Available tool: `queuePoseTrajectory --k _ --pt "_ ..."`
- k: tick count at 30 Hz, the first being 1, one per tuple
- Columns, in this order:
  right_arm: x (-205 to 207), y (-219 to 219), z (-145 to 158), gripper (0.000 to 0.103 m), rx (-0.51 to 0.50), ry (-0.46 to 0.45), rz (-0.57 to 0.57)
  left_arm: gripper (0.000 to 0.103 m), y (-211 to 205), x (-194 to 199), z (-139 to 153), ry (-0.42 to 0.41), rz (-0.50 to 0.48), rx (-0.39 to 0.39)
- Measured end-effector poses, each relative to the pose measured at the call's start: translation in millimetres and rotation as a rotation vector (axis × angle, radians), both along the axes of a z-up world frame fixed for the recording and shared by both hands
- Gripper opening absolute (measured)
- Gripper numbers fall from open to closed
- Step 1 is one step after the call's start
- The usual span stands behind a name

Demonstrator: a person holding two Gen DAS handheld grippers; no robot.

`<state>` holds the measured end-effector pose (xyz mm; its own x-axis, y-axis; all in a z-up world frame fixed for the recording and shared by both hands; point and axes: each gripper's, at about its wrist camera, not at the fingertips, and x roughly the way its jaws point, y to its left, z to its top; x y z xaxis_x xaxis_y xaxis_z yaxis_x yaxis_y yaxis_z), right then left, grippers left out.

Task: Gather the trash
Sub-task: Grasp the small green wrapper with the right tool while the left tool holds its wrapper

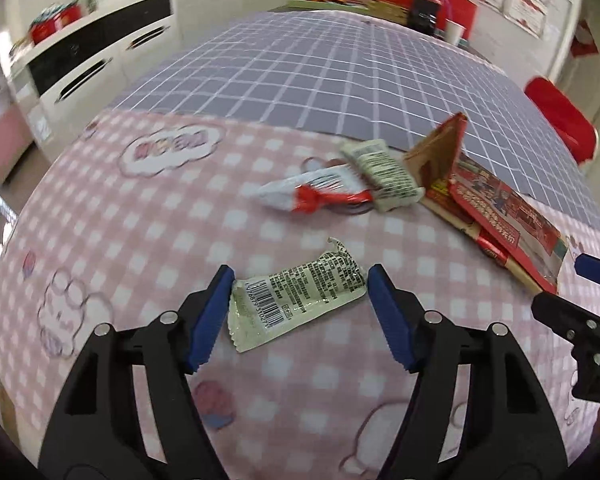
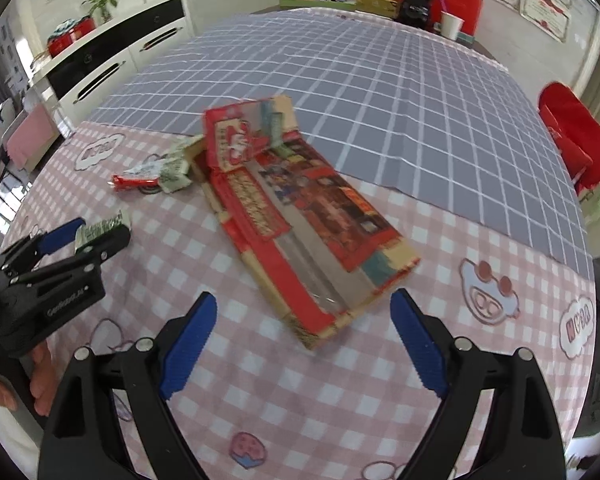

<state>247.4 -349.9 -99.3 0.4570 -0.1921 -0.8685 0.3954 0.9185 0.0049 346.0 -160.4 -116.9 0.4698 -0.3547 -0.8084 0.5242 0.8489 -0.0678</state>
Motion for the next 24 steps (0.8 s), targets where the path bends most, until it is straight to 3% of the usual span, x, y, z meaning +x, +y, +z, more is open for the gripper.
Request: queuePoseTrajectory --k 2,6,13,15,20,22,24 --pt "7.7 7.2 2.4 0.087 -0.004 -0.016 0.03 0.068 12.1 -0.2 0.7 0.017 0.028 -0.027" --pt "21.4 13.8 6.5 0.087 0.19 -0.168 0.096 0.068 34.4 -1.8 2.2 0.023 0.066 -0.066" --pt "68.3 39.7 -2.9 0.076 0.173 -0.186 0.206 0.068 57.8 5.9 10.9 0.0 0.097 -0.109" --pt "82.6 35.8 -9.8 0.067 0.186 -0.168 0.191 0.068 61.1 10.2 11.4 -0.001 0.101 -0.114" --pt "106.6 32.0 -22.8 0.059 0.19 -0.133 0.182 0.068 65.3 19.4 13.4 -0.01 0.095 -0.13" --pt "114.0 35.2 -23.5 0.05 0.167 -0.121 0.179 0.068 66.3 23.5 14.7 -0.015 0.095 -0.138" --pt "120.8 38.0 -24.1 0.028 0.134 -0.11 0.177 0.068 67.7 26.1 15.7 -0.017 0.094 -0.144"
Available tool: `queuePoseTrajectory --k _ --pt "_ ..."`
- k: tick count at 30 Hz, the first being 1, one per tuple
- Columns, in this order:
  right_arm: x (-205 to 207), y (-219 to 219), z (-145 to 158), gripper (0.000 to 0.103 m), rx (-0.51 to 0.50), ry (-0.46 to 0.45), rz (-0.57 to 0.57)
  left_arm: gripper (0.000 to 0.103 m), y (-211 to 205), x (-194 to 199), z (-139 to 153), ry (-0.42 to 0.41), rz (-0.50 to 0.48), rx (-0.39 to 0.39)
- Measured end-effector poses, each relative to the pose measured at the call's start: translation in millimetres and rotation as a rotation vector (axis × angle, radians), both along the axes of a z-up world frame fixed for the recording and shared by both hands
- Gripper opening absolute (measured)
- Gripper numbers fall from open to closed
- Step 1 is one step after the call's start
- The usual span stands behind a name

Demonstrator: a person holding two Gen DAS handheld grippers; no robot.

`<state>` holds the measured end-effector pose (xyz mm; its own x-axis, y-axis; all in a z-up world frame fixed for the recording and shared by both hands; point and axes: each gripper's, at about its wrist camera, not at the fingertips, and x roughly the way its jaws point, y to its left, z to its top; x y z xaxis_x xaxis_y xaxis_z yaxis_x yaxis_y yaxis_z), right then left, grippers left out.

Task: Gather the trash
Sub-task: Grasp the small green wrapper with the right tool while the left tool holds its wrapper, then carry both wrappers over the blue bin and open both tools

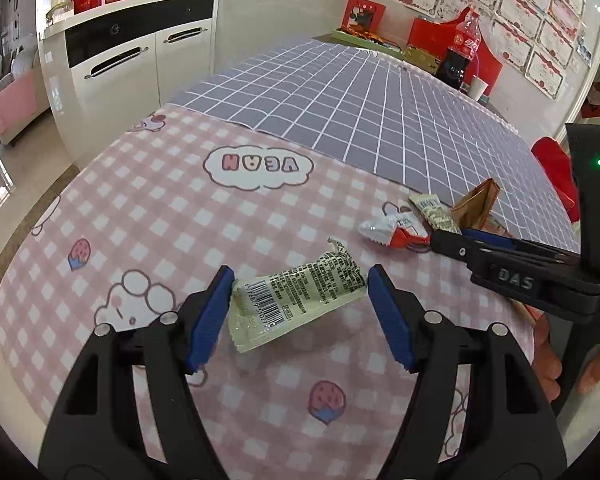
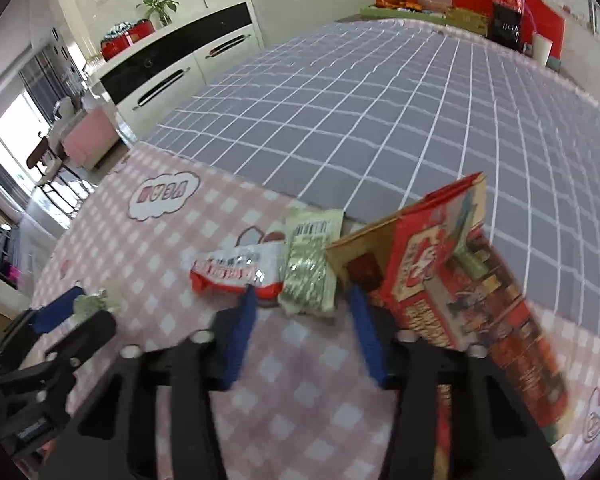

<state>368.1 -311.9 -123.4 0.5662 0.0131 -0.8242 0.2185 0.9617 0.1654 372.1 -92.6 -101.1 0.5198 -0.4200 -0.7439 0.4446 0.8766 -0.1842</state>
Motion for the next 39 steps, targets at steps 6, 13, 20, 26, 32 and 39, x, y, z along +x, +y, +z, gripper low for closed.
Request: queuePoseTrajectory --k 6,13,20,26,32,39 --pt "-3.6 0.6 0.8 0.024 -0.002 0.009 -0.008 0.068 3.9 -0.5 6.5 -0.034 0.025 0.014" --pt "-33.9 11.1 24.3 0.02 -0.023 -0.063 -0.017 0.068 17.2 -15.7 18.3 -0.056 0.052 -0.003" --pt "-59.3 35.2 53.4 0.017 -0.029 -0.17 0.015 0.068 42.7 -36.7 30.8 -0.077 0.097 -0.016" --pt "-76.8 66.0 73.3 0.017 0.034 -0.255 0.114 0.068 77.2 -58.6 39.3 -0.122 0.175 -0.008" --pt "-81.8 127.8 74.0 0.017 0.061 -0.256 0.26 0.068 133.7 -77.0 37.9 -0.116 0.299 -0.019" --pt "-82.0 213.5 73.6 0.018 0.072 -0.256 0.438 0.068 205.7 -102.1 38.0 -0.115 0.456 -0.017"
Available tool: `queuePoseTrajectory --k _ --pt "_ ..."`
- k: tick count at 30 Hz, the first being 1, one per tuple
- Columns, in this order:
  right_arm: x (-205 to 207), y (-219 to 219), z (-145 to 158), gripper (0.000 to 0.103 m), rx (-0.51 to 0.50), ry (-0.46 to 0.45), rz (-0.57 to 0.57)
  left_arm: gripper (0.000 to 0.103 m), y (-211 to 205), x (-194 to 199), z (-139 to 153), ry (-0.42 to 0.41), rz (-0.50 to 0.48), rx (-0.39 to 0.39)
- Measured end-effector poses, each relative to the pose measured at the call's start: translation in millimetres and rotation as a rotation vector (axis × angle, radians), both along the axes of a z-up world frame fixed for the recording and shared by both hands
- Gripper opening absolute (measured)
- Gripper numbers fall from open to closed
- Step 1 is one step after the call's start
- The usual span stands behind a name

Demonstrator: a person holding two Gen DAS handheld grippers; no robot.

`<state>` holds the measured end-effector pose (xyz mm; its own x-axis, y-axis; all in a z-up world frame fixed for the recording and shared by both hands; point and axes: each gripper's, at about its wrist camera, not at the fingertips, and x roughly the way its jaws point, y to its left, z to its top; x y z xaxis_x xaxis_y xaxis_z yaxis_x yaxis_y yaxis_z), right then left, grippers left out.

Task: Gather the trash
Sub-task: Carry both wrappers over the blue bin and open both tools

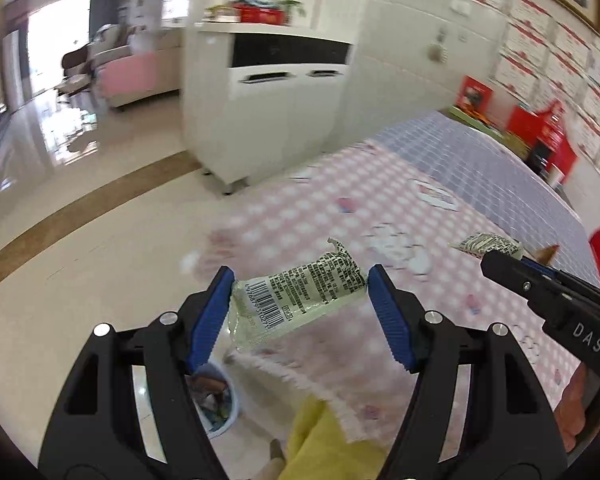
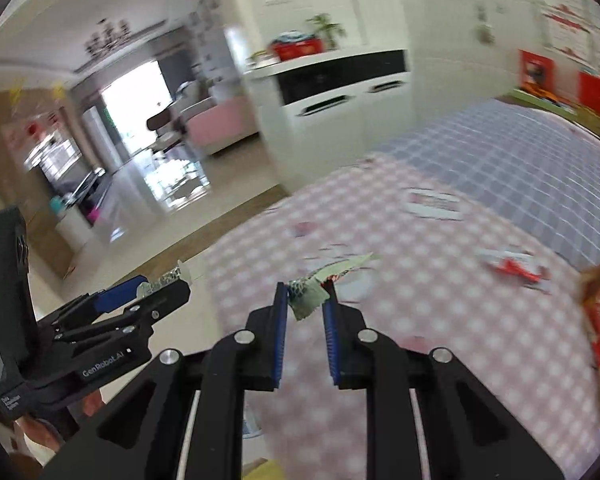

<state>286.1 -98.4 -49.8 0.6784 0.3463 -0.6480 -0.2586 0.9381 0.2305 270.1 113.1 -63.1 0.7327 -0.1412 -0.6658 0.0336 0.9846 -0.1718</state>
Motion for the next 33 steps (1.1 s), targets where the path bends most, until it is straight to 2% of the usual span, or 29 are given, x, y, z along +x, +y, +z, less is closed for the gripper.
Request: queuePoseTrajectory --k 4,9,14,17,23,26,30,33 --pt "-2.1 50.6 1.3 0.018 -0.002 -0.003 0.093 0.068 42.7 -20.7 1.3 -0.005 0.089 -0.007" --pt "-11.3 108.2 -1.3 0.018 -0.006 0.004 0.208 0.068 93.0 -42.5 -6.1 0.035 0.21 -0.001" --pt "-17.7 156.2 -18.0 0.018 -0.012 0.052 0.295 0.068 131.3 -61.8 -28.3 0.091 0.295 -0.009" --pt "-16.3 170.7 -30.4 0.018 -0.02 0.089 0.316 0.068 147.9 -65.9 -47.9 0.147 0.329 -0.017" --pt "-12.0 192.9 -60.1 0.018 -0.015 0.179 0.336 0.07 163.5 -59.0 -88.0 0.252 0.345 -0.027" --pt "-10.1 197.8 -70.3 0.018 -0.016 0.206 0.327 0.076 162.7 -50.6 -106.7 0.282 0.278 -0.049" --pt "-4.7 199.7 -78.0 0.018 -0.038 0.217 0.315 0.076 162.2 -46.5 -128.8 0.341 0.303 -0.01" --pt "-3.3 203.0 -84.7 0.018 -0.047 0.238 0.32 0.076 169.1 -49.6 -140.2 0.368 0.319 -0.057"
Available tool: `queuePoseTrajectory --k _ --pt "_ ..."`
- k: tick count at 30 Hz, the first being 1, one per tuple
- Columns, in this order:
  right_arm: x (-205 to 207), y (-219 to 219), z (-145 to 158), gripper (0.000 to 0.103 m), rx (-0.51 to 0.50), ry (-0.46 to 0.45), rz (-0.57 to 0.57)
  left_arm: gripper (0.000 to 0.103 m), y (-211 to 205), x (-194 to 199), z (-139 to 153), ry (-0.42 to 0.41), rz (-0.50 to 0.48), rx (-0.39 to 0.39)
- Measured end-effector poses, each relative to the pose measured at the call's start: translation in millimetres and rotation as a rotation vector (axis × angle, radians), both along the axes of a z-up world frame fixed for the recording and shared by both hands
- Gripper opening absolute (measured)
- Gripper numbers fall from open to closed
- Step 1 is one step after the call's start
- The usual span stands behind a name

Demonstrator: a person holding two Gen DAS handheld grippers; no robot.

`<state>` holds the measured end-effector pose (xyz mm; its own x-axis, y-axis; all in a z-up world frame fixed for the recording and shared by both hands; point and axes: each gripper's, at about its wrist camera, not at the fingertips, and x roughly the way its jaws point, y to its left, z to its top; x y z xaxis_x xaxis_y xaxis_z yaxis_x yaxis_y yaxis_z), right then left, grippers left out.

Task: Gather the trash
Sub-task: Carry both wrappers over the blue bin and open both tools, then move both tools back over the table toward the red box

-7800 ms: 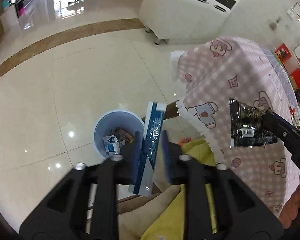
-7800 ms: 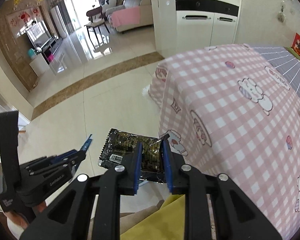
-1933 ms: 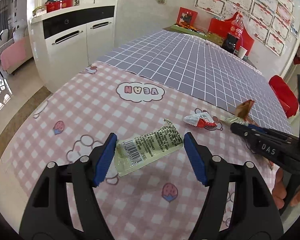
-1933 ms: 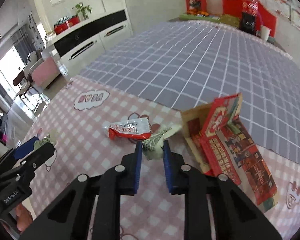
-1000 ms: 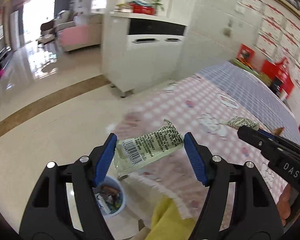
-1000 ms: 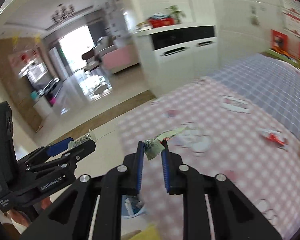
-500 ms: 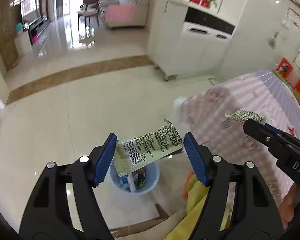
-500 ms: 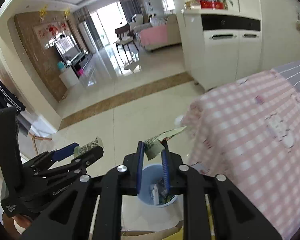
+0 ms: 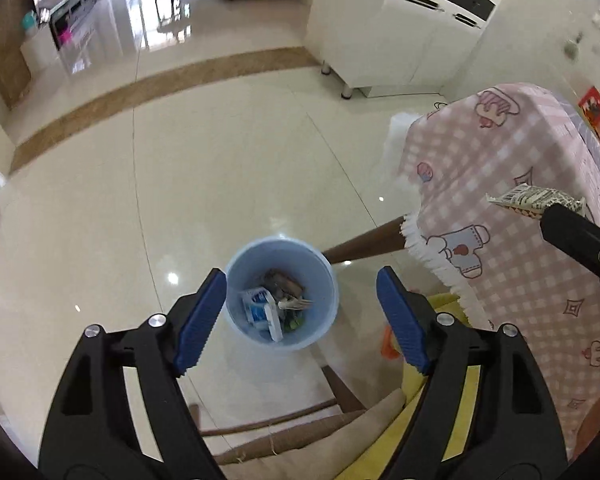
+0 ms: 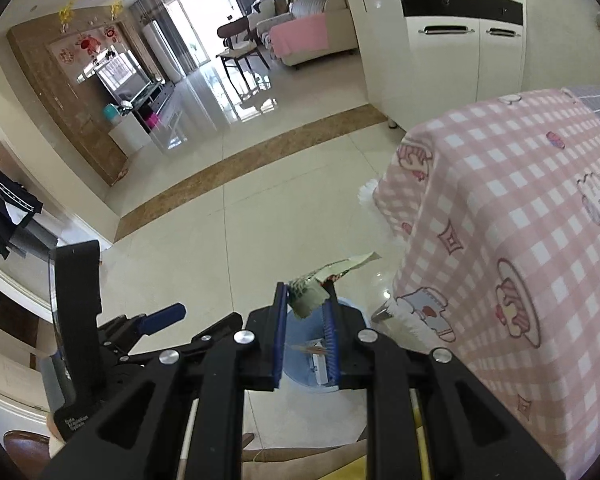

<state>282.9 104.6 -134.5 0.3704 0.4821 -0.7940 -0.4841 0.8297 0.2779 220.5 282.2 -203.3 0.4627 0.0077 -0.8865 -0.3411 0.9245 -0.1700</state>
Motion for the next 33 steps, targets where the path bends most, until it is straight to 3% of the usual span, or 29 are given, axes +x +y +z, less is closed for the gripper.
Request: queuePoseTrajectory --k 4,7,8,9,11,16,22,28,33 --pt "-1.3 10.1 -11.5 0.017 -0.034 0.021 0.041 0.076 9.7 -13.1 -3.6 0.011 0.049 0.009" --pt "-5.4 23.7 -20.9 0.02 -0.011 0.062 0.083 0.076 19.6 -22.2 -1.8 0.02 0.099 -0.028" --pt "-5.9 27.4 -23.8 0.026 -0.001 0.075 0.083 0.076 23.9 -28.2 -0.3 0.02 0.124 -0.05" --pt "-5.8 30.6 -26.5 0.05 0.002 0.086 0.08 0.076 26.6 -34.8 2.0 0.011 0.142 -0.063" --pt "-5.1 34.6 -31.4 0.076 0.001 0.108 0.065 0.076 28.2 -43.0 4.5 0.006 0.147 -0.055" --pt "-7.6 36.0 -34.1 0.076 -0.018 0.097 0.07 0.077 32.4 -54.7 9.6 0.018 0.177 -0.033" --pt "-5.8 16.0 -30.2 0.076 -0.021 0.084 0.041 0.077 16.0 -43.4 15.6 0.014 0.144 -0.02" --pt "-13.1 -17.0 -11.5 0.076 -0.019 0.003 -0.004 0.077 -17.1 -27.6 36.2 -0.032 0.064 -0.003" --pt "-25.5 -51.8 21.7 0.076 -0.004 -0.118 -0.047 0.077 -47.9 -17.7 63.3 -0.086 -0.01 0.03"
